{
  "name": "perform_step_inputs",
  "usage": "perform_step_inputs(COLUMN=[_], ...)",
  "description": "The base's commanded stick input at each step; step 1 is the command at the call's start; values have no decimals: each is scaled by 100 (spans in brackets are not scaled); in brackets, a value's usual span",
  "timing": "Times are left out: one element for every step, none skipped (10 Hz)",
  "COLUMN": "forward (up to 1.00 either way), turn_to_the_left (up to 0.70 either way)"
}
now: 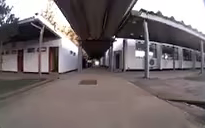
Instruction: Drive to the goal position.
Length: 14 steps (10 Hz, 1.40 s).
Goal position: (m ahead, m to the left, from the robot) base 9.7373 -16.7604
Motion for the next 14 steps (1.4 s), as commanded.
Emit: perform_step_inputs(forward=[70, 70, 70, 70, 70, 70, 70, 70, 70, 70, 70, 70, 70, 70], turn_to_the_left=[-2, -18, -32, -19, -3, 0, 0, 0, 0, 0, 0, 0, 0, 0])
